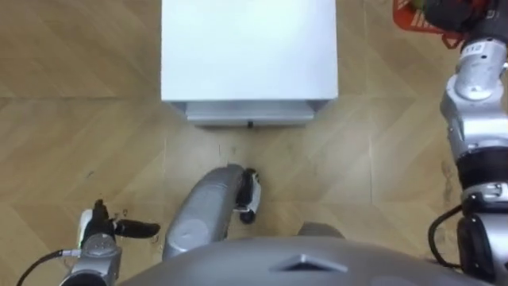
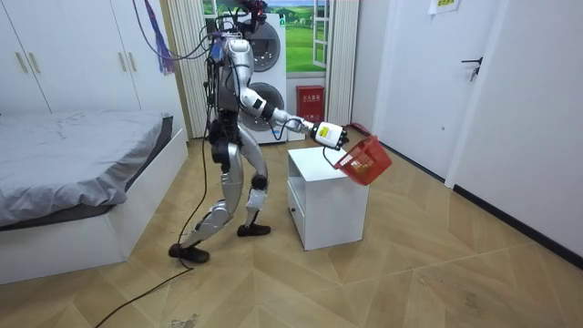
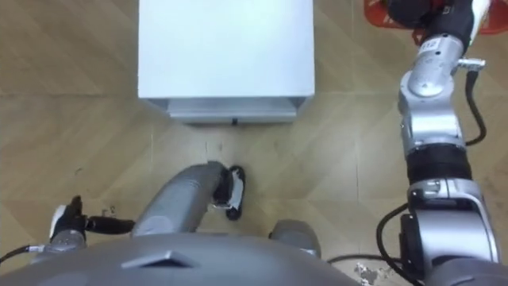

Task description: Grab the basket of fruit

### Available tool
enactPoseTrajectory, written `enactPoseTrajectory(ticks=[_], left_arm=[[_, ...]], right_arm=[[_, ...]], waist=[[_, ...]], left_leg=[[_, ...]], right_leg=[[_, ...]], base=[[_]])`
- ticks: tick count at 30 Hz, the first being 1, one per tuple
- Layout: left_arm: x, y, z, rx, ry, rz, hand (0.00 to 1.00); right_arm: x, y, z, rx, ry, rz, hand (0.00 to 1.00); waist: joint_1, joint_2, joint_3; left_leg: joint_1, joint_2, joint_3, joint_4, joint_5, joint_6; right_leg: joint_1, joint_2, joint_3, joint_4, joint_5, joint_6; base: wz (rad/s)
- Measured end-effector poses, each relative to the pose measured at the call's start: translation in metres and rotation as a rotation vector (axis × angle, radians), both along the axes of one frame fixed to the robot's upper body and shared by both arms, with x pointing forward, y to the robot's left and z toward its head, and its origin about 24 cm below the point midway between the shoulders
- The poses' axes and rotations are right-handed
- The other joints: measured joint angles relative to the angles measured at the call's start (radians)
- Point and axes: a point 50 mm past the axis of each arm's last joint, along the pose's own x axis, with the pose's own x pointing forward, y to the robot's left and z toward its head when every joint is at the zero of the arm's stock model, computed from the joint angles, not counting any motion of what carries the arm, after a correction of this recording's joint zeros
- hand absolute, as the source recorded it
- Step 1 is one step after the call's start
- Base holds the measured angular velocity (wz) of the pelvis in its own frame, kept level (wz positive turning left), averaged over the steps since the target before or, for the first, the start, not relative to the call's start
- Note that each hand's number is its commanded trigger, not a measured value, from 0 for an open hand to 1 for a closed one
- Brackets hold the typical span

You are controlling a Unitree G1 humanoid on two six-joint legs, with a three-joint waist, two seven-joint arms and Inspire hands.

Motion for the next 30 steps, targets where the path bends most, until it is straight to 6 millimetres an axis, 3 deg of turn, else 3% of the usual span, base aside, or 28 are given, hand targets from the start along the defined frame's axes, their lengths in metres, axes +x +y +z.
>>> enactPoseTrajectory(ticks=[4, 8, 11, 13, 14, 15, 16, 17, 18, 19, 20, 22, 23, 24, 26, 28, 30], left_arm=[[-0.006, -0.002, -0.002, -0.01, 0.008, 0.039, 0.0], [0.003, -0.002, 0.001, -0.02, -0.033, 0.047, 0.0], [0.008, -0.002, 0.002, -0.02, -0.051, 0.046, 0.0], [0.014, -0.003, 0.002, -0.03, -0.07, 0.04, 0.0], [0.016, -0.003, 0.003, -0.031, -0.074, 0.039, 0.0], [0.018, -0.003, 0.003, -0.035, -0.081, 0.039, 0.0], [0.022, -0.004, 0.004, -0.036, -0.089, 0.036, 0.0], [0.023, -0.004, 0.004, -0.037, -0.094, 0.033, 0.0], [0.026, -0.005, 0.005, -0.036, -0.104, 0.022, 0.0], [0.026, -0.006, 0.004, -0.039, -0.104, 0.016, 0.0], [0.027, -0.007, 0.004, -0.042, -0.105, 0.015, 0.0], [0.028, -0.01, 0.003, -0.049, -0.111, 0.01, 0.0], [0.028, -0.01, 0.004, -0.049, -0.114, 0.01, 0.0], [0.03, -0.01, 0.004, -0.049, -0.123, 0.009, 0.0], [0.029, -0.014, 0.002, -0.059, -0.117, 0.016, 0.0], [0.021, -0.01, 0.002, -0.056, -0.108, 0.045, 0.0], [0.016, -0.008, 0.002, -0.051, -0.097, 0.05, 0.0]], right_arm=[[0.0, 0.001, 0.002, 0.025, -0.011, 0.005, 1.0], [0.001, 0.003, 0.006, 0.054, -0.027, 0.015, 1.0], [-0.001, 0.007, 0.011, 0.085, -0.045, 0.052, 1.0], [-0.002, 0.008, 0.01, 0.107, -0.04, 0.074, 1.0], [-0.003, 0.009, 0.011, 0.108, -0.039, 0.08, 1.0], [-0.003, 0.01, 0.012, 0.101, -0.038, 0.095, 1.0], [-0.004, 0.01, 0.011, 0.097, -0.03, 0.102, 1.0], [-0.005, 0.01, 0.01, 0.098, -0.026, 0.106, 1.0], [-0.006, 0.011, 0.009, 0.106, -0.014, 0.123, 1.0], [-0.007, 0.013, 0.007, 0.113, 0.001, 0.143, 1.0], [-0.008, 0.013, 0.006, 0.112, 0.011, 0.151, 1.0], [-0.011, 0.015, 0.004, 0.086, 0.034, 0.179, 1.0], [-0.011, 0.016, 0.003, 0.087, 0.038, 0.19, 1.0], [-0.011, 0.018, 0.004, 0.088, 0.039, 0.207, 1.0], [-0.011, 0.018, 0.004, 0.091, 0.043, 0.214, 1.0], [-0.011, 0.021, 0.002, 0.1, 0.056, 0.239, 1.0], [-0.01, 0.023, 0.004, 0.102, 0.056, 0.259, 1.0]], waist=[[-0.017, -0.004, 0.0034], [-0.037, -0.005, 0.0052], [-0.061, -0.012, 0.0087], [-0.073, -0.012, 0.008], [-0.072, -0.012, 0.0078], [-0.073, -0.011, 0.0076], [-0.076, -0.009, 0.0057], [-0.076, -0.007, 0.0046], [-0.071, -0.001, 0.0042], [-0.066, 0.006, 0.0044], [-0.066, 0.009, 0.0031], [-0.05, 0.017, -0.0018], [-0.049, 0.017, -0.003], [-0.046, 0.017, -0.0044], [-0.027, 0.031, -0.0117], [-0.026, 0.033, -0.0128], [-0.022, 0.03, -0.0156]], left_leg=[[0.034, -0.003, 0.001, -0.026, 0.002, -0.003], [0.047, -0.008, 0.0, -0.036, -0.004, 0.004], [0.102, -0.043, -0.014, -0.053, -0.013, 0.016], [0.166, -0.055, -0.027, -0.068, -0.032, 0.022], [0.181, -0.055, -0.03, -0.073, -0.036, 0.023], [0.213, -0.055, -0.04, -0.089, -0.038, 0.025], [0.243, -0.053, -0.059, -0.113, -0.038, 0.025], [0.255, -0.047, -0.065, -0.127, -0.037, 0.025], [0.28, -0.032, -0.072, -0.154, -0.033, 0.022], [0.31, -0.02, -0.08, -0.181, -0.031, 0.02], [0.327, -0.014, -0.086, -0.197, -0.031, 0.019], [0.382, -0.002, -0.098, -0.242, -0.028, 0.014], [0.392, -0.001, -0.098, -0.248, -0.027, 0.014], [0.403, 0.0, -0.098, -0.249, -0.028, 0.013], [0.427, 0.015, -0.099, -0.273, -0.023, 0.003], [0.478, 0.037, -0.093, -0.338, 0.006, -0.043], [0.52, 0.054, -0.084, -0.387, 0.011, -0.05]], right_leg=[[0.034, -0.001, -0.028, 0.004, 0.012, -0.011], [0.009, -0.008, -0.024, 0.092, 0.041, -0.013], [-0.016, -0.04, -0.018, 0.232, 0.107, -0.016], [-0.054, -0.054, -0.011, 0.366, 0.243, -0.027], [-0.065, -0.054, -0.006, 0.396, 0.288, -0.032], [-0.086, -0.051, 0.005, 0.443, 0.382, -0.034], [-0.11, -0.045, 0.009, 0.478, 0.395, -0.031], [-0.13, -0.038, 0.01, 0.488, 0.376, -0.031], [-0.179, -0.025, 0.004, 0.492, 0.324, -0.033], [-0.215, -0.01, 0.002, 0.445, 0.276, -0.032], [-0.224, -0.002, 0.001, 0.396, 0.255, -0.028], [-0.232, 0.018, 0.002, 0.16, 0.222, -0.033], [-0.227, 0.024, -0.004, 0.087, 0.222, -0.036], [-0.213, 0.034, -0.004, -0.059, 0.233, -0.046], [-0.157, 0.051, -0.013, -0.163, 0.255, -0.051], [-0.06, 0.068, -0.042, -0.288, 0.292, -0.057], [-0.013, 0.087, -0.054, -0.342, 0.302, -0.064]], base=[[0.06], [0.11], [0.23], [0.08], [0.04], [0.0], [0.06], [0.07], [0.0], [0.0], [0.05], [0.05], [0.05], [0.09], [-0.05], [0.16], [0.22]])
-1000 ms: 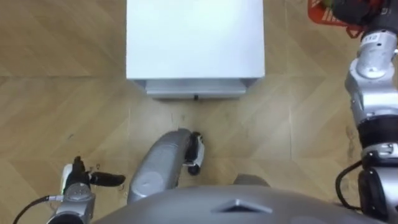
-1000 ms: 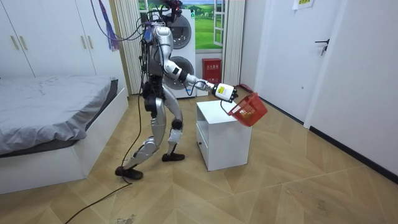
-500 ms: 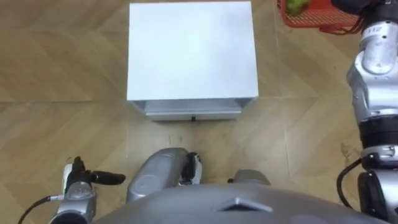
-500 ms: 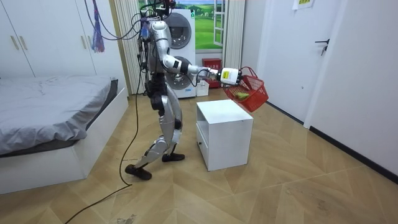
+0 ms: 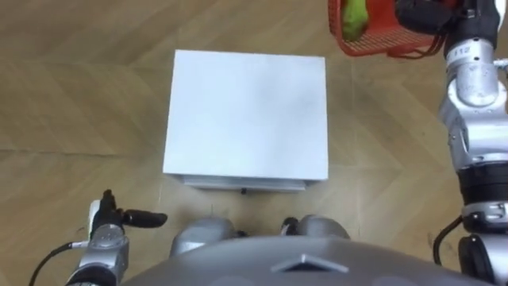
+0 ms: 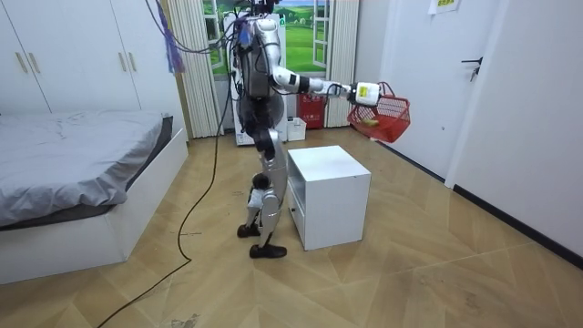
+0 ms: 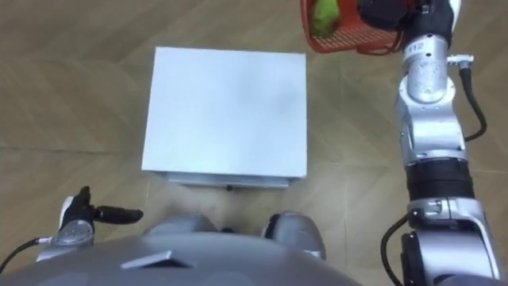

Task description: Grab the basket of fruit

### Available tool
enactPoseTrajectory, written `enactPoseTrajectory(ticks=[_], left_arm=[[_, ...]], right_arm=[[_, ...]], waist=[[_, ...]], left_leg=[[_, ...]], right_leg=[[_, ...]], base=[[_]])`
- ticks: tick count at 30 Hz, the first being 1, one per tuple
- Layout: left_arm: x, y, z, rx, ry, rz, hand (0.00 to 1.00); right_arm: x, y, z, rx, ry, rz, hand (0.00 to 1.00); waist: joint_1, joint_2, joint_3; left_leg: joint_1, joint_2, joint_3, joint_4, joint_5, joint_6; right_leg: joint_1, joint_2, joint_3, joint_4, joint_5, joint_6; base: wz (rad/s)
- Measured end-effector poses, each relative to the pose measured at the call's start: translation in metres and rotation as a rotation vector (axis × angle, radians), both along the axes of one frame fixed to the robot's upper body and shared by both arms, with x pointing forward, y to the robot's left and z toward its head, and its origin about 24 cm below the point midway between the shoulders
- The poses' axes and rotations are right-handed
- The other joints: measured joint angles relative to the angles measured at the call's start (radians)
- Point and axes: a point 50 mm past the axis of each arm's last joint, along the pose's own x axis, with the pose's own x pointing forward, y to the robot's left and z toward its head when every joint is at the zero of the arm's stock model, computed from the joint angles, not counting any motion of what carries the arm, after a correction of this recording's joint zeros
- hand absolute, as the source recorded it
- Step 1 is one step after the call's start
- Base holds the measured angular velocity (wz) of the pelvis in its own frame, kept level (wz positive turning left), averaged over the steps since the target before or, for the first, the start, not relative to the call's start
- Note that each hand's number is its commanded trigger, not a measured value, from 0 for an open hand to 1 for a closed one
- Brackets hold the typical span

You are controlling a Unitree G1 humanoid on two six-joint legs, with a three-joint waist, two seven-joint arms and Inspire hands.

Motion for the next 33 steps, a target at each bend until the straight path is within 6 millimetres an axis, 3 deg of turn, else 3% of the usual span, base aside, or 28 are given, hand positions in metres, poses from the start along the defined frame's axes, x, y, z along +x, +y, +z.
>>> enactPoseTrajectory(ticks=[2, 3, 4, 5, 6, 7, 8, 10, 12, 17, 22, 28, 33], left_arm=[[-0.005, 0.001, -0.001, -0.003, 0.009, 0.018, 0.0], [-0.006, 0.0, -0.001, -0.009, 0.013, 0.018, 0.0], [-0.007, -0.001, -0.002, -0.017, 0.015, 0.013, 0.0], [-0.005, -0.002, -0.002, -0.025, 0.01, 0.009, 0.0], [-0.003, -0.003, -0.002, -0.032, 0.008, 0.001, 0.0], [-0.009, 0.0, -0.002, -0.022, 0.029, 0.002, 0.0], [-0.011, 0.0, -0.003, -0.021, 0.04, 0.002, 0.0], [-0.014, 0.0, -0.004, -0.018, 0.076, 0.0, 0.0], [-0.015, 0.001, -0.004, -0.006, 0.093, -0.021, 0.0], [-0.02, -0.001, -0.005, 0.001, 0.111, -0.045, 0.0], [-0.021, -0.003, -0.005, -0.003, 0.113, -0.049, 0.0], [-0.034, -0.005, -0.009, -0.011, 0.188, -0.087, 0.0], [-0.028, -0.008, -0.008, -0.03, 0.178, -0.12, 0.0]], right_arm=[[0.001, 0.004, 0.003, -0.007, -0.008, 0.029, 1.0], [0.001, 0.005, 0.002, -0.011, -0.004, 0.036, 1.0], [0.0, 0.006, -0.002, -0.008, 0.016, 0.032, 1.0], [0.0, 0.005, -0.002, -0.011, 0.02, 0.029, 1.0], [0.0, 0.002, -0.002, -0.013, 0.028, 0.022, 1.0], [0.0, 0.009, -0.008, 0.001, 0.063, 0.038, 1.0], [0.0, 0.011, -0.01, 0.001, 0.073, 0.055, 1.0], [0.001, 0.018, -0.011, -0.004, 0.086, 0.095, 1.0], [0.002, 0.022, -0.012, -0.006, 0.094, 0.125, 1.0], [0.001, 0.026, -0.017, 0.019, 0.129, 0.167, 1.0], [-0.002, 0.036, -0.035, 0.071, 0.21, 0.215, 1.0], [-0.013, 0.056, -0.072, 0.087, 0.386, 0.293, 1.0], [-0.02, 0.069, -0.092, 0.119, 0.465, 0.303, 1.0]], waist=[[0.003, -0.007, -0.0041], [0.004, -0.025, 0.0063], [0.003, -0.061, 0.016], [0.002, -0.052, 0.0101], [0.009, -0.035, 0.009], [0.04, -0.047, 0.006], [0.047, -0.048, 0.006], [0.079, -0.047, 0.0065], [0.082, -0.046, 0.0069], [0.09, -0.043, 0.0113], [0.105, -0.037, 0.0264], [0.126, -0.041, 0.0267], [0.135, -0.035, 0.0253]], left_leg=[[0.016, 0.007, 0.001, -0.011, 0.0, -0.001], [-0.049, 0.001, 0.028, 0.124, 0.003, -0.026], [-0.146, -0.005, 0.056, 0.197, -0.017, -0.063], [-0.189, 0.012, 0.054, 0.157, -0.013, -0.07], [-0.257, 0.077, 0.086, 0.126, 0.073, -0.021], [-0.248, 0.072, 0.096, 0.131, 0.074, -0.019], [-0.243, 0.07, 0.092, 0.125, 0.074, -0.019], [-0.212, 0.055, 0.068, 0.074, 0.074, -0.019], [-0.206, 0.043, 0.051, 0.052, 0.075, -0.019], [-0.192, 0.034, 0.036, 0.007, 0.102, -0.033], [-0.199, 0.036, 0.035, 0.004, 0.103, -0.037], [-0.229, 0.033, 0.035, 0.005, 0.106, -0.031], [-0.264, 0.032, 0.013, 0.023, 0.105, -0.03]], right_leg=[[0.02, 0.012, 0.0, -0.029, 0.004, -0.006], [0.061, -0.004, 0.032, -0.076, 0.019, -0.01], [0.097, -0.029, 0.096, -0.117, 0.027, 0.002], [0.095, -0.029, 0.1, -0.115, 0.026, 0.003], [0.083, -0.007, 0.101, -0.095, 0.002, 0.033], [0.093, -0.017, 0.078, -0.085, -0.008, 0.048], [0.097, -0.02, 0.052, -0.088, -0.006, 0.051], [0.103, -0.022, -0.013, -0.114, 0.0, 0.05], [0.119, -0.023, -0.035, -0.136, 0.001, 0.048], [0.122, -0.019, -0.059, -0.143, 0.0, 0.047], [0.109, -0.017, -0.074, -0.138, -0.003, 0.041], [0.071, -0.022, -0.1, -0.119, -0.001, 0.038], [0.045, -0.022, -0.116, -0.102, -0.001, 0.038]], base=[[0.16], [0.54], [0.71], [0.67], [0.28], [0.14], [0.0], [0.11], [0.24], [0.11], [-0.06], [-0.01], [0.12]])
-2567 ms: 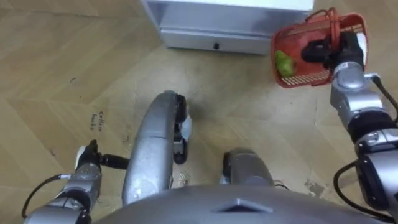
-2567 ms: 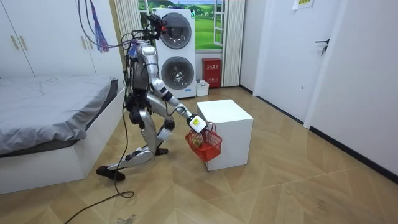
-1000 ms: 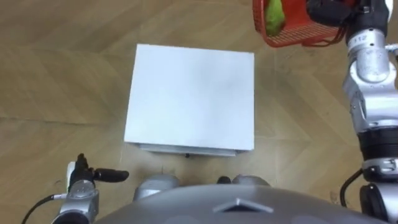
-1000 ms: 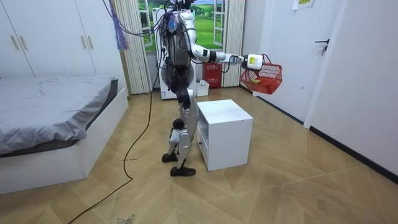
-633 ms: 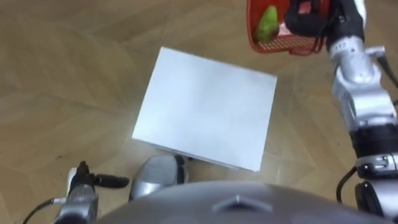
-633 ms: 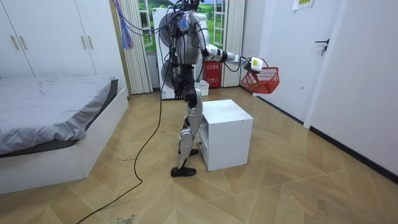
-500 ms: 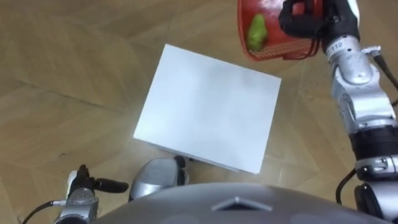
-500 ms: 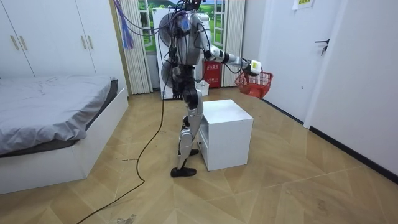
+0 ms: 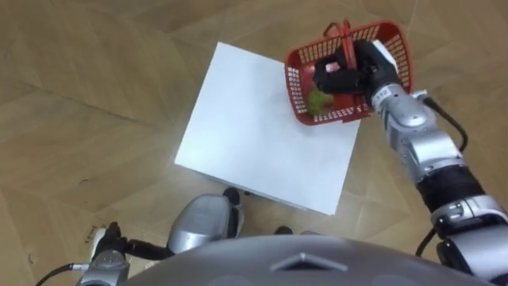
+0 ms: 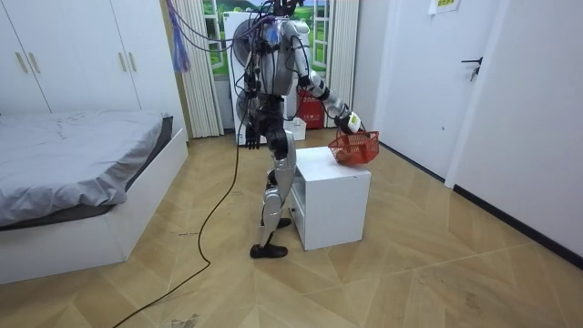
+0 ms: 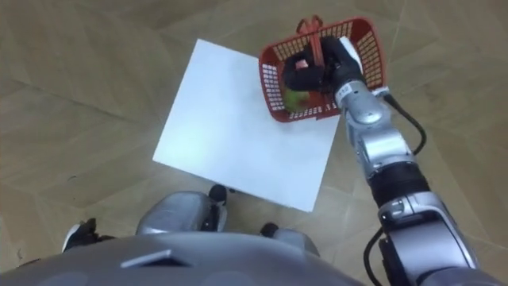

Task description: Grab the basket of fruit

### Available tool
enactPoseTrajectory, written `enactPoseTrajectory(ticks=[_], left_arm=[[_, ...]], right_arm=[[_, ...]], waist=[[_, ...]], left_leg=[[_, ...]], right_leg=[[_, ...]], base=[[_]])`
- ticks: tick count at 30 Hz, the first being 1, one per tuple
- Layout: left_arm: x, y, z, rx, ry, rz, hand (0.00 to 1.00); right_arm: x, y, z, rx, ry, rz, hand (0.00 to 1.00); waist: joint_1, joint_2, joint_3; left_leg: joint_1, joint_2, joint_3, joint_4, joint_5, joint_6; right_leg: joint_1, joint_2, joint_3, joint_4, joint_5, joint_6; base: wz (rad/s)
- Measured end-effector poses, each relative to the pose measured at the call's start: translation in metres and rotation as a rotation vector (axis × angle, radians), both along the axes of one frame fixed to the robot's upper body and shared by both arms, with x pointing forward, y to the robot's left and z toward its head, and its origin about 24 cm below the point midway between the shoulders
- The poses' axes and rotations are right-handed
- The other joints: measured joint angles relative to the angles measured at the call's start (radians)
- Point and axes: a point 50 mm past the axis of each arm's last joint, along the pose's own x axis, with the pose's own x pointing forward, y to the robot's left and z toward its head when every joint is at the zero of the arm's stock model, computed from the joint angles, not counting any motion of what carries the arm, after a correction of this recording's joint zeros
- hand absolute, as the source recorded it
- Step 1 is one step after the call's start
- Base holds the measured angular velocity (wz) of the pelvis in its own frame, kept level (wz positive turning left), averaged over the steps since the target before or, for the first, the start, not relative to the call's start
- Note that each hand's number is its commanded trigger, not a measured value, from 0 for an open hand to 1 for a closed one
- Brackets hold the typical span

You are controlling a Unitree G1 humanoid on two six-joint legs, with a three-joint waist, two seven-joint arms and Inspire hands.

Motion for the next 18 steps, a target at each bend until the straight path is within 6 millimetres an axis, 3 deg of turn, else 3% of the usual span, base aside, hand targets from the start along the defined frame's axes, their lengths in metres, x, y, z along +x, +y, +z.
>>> enactPoseTrajectory(ticks=[5, 6, 7, 8, 18], left_arm=[[0.003, -0.001, 0.001, -0.008, -0.014, -0.006, 0.0], [0.003, -0.001, 0.001, -0.008, -0.016, -0.006, 0.0], [0.004, -0.001, 0.001, -0.008, -0.02, -0.007, 0.0], [0.004, -0.001, 0.001, -0.008, -0.021, -0.007, 0.0], [0.0, -0.001, 0.0, -0.009, 0.003, -0.001, 0.0]], right_arm=[[-0.006, 0.005, -0.012, 0.003, 0.047, 0.003, 1.0], [-0.008, 0.005, -0.013, 0.004, 0.051, 0.005, 0.87], [-0.008, 0.006, -0.013, 0.005, 0.052, 0.006, 0.14], [-0.008, 0.006, -0.013, 0.006, 0.053, 0.005, 0.0], [-0.027, 0.009, -0.035, 0.029, 0.151, 0.013, 0.0]], waist=[[0.002, 0.018, 0.0026], [0.001, 0.022, 0.0012], [0.001, 0.026, 0.0005], [0.001, 0.027, 0.0003], [-0.002, 0.031, -0.0014]], left_leg=[[-0.01, -0.001, -0.005, 0.006, -0.002, 0.003], [-0.016, -0.001, -0.005, 0.007, -0.002, 0.003], [-0.023, 0.0, -0.005, 0.009, -0.002, 0.003], [-0.025, 0.0, -0.005, 0.009, -0.002, 0.003], [-0.025, -0.001, -0.011, 0.015, -0.002, 0.003]], right_leg=[[-0.005, -0.001, -0.019, 0.003, 0.0, 0.0], [-0.013, -0.001, -0.02, 0.007, 0.0, 0.0], [-0.018, -0.001, -0.02, 0.016, 0.0, 0.0], [-0.019, -0.001, -0.02, 0.016, 0.0, 0.0], [-0.012, -0.001, -0.039, 0.016, 0.0, 0.0]], base=[[0.03], [0.0], [0.0], [0.0], [0.01]])
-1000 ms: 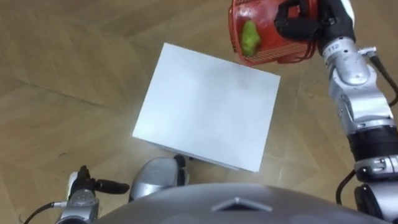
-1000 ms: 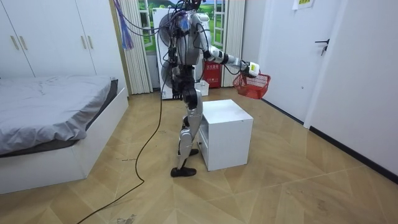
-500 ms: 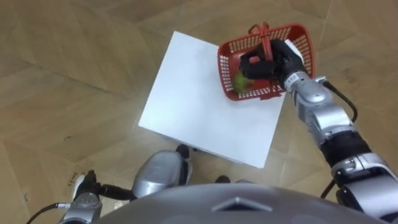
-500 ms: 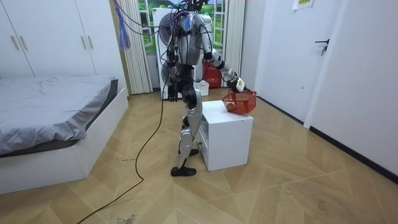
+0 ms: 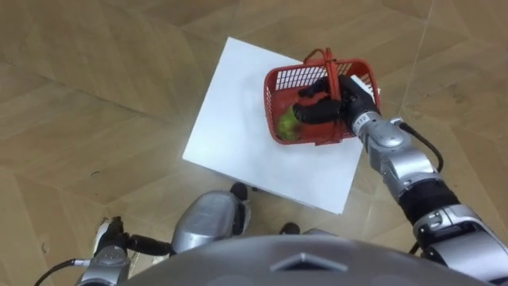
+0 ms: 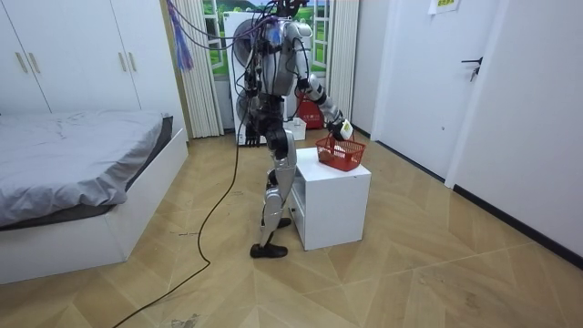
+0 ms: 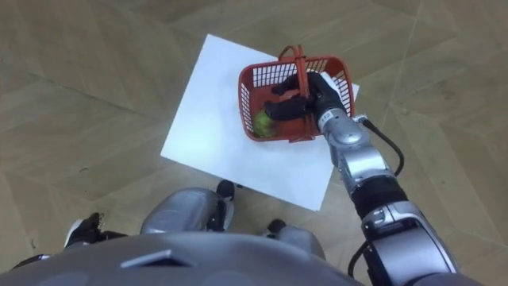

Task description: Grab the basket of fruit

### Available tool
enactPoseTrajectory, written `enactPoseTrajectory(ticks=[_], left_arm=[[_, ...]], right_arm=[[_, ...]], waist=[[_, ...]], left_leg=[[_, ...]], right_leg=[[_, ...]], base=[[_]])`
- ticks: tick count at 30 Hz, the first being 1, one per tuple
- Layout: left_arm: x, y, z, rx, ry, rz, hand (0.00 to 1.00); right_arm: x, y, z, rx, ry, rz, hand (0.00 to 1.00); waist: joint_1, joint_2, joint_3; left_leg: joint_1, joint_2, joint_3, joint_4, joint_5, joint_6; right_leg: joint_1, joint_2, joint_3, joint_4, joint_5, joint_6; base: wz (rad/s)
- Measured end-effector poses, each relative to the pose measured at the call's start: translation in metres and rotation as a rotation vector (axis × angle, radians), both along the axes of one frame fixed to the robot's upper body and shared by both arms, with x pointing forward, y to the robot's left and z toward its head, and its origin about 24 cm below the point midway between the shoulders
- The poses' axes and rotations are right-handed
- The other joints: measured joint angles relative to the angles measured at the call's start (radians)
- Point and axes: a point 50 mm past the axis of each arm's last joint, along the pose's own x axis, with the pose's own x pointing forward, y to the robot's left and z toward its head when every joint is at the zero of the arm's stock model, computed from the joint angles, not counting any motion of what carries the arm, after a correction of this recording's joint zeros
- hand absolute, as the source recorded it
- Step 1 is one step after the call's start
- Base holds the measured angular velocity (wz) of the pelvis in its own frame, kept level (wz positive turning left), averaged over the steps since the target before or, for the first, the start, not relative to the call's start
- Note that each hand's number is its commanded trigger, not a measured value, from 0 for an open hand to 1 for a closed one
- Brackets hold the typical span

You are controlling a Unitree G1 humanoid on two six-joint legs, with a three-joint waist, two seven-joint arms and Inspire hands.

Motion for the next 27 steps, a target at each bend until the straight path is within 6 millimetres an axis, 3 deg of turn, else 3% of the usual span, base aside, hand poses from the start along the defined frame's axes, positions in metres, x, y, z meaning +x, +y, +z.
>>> enactPoseTrajectory(ticks=[11, 21, 27], left_arm=[[0.0, -0.003, -0.001, -0.008, 0.01, -0.02, 0.0], [0.001, -0.007, -0.002, -0.033, 0.006, -0.042, 0.0], [0.002, -0.004, -0.001, -0.026, -0.005, -0.022, 0.0]], right_arm=[[-0.008, 0.004, -0.009, -0.002, 0.048, 0.052, 0.0], [-0.014, 0.002, -0.013, -0.017, 0.065, 0.059, 0.0], [-0.007, -0.003, 0.005, -0.007, -0.03, 0.036, 0.0]], waist=[[0.0, -0.004, -0.0028], [-0.015, -0.009, -0.0062], [-0.039, -0.017, -0.0125]], left_leg=[[0.006, 0.001, -0.008, 0.007, 0.0, 0.0], [0.039, -0.003, -0.015, 0.005, 0.001, 0.002], [0.06, -0.002, -0.004, -0.006, 0.002, 0.002]], right_leg=[[0.01, -0.002, -0.035, -0.002, 0.0, 0.0], [0.047, -0.003, -0.039, -0.004, 0.0, 0.0], [0.057, -0.005, -0.034, -0.006, 0.0, 0.0]], base=[[0.0], [0.03], [-0.06]])
